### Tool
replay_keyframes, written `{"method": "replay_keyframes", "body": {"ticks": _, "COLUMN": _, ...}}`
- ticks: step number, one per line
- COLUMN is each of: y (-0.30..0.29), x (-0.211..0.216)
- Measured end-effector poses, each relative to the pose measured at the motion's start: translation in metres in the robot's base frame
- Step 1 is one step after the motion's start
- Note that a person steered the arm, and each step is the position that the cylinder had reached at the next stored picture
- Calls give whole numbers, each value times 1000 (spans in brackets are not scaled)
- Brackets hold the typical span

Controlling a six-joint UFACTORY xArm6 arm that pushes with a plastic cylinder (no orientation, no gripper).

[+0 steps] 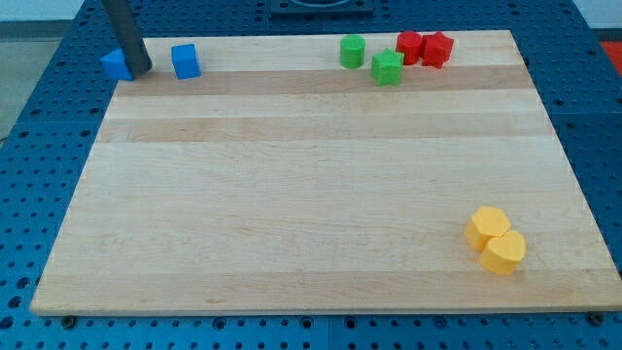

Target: Push the blue cube to the center

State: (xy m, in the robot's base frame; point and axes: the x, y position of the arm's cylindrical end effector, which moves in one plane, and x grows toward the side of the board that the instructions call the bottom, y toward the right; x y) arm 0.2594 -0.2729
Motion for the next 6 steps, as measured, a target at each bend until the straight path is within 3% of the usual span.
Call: {"method": "replay_keyframes", "body": {"ticks": 6, "y": 4, "x": 0}}
